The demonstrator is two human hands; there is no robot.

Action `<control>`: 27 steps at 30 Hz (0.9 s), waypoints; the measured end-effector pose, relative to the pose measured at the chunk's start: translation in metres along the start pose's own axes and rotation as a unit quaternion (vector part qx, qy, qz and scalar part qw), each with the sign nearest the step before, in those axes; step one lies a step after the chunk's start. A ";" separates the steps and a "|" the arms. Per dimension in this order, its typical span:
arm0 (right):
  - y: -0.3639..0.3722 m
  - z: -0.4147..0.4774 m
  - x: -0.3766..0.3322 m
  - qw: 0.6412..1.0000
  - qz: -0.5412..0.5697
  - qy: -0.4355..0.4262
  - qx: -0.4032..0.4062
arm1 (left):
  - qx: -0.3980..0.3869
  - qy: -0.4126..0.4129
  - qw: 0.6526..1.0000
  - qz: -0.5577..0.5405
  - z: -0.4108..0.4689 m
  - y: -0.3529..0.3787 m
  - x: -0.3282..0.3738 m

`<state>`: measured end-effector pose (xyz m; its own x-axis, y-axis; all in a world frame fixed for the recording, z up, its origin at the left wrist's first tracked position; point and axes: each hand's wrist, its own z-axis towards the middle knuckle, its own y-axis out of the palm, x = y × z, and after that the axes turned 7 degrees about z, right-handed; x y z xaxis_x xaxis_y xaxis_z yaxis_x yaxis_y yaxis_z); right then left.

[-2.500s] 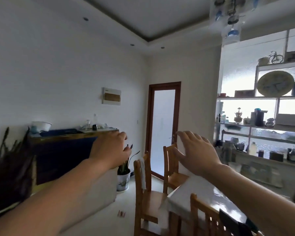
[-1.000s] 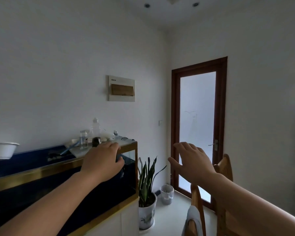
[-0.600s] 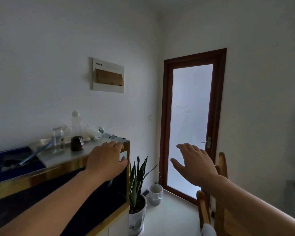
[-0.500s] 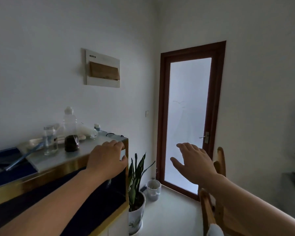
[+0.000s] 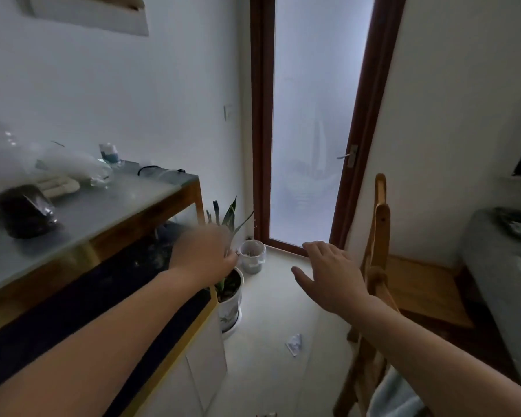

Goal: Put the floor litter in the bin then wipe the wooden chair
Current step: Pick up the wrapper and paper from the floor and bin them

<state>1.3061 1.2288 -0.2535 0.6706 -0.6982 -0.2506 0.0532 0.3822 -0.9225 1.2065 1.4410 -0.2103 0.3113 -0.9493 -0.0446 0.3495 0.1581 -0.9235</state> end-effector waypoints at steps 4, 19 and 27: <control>0.051 0.036 0.025 0.999 -0.018 0.019 -0.025 | -0.035 0.009 0.999 -0.010 0.039 0.060 0.001; 0.214 0.147 0.146 0.981 -0.011 0.123 -0.150 | -0.239 0.016 0.971 -0.014 0.146 0.280 0.008; 0.326 0.131 0.185 0.957 -0.028 0.202 -0.207 | -0.318 0.044 0.947 -0.027 0.149 0.409 0.015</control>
<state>1.5445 1.3038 -0.5622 0.3300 -0.9197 -0.2127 -0.2734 0.1226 -0.9540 1.4862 1.5318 -0.5319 0.2245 -0.9745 0.0032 -0.2488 -0.0605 -0.9667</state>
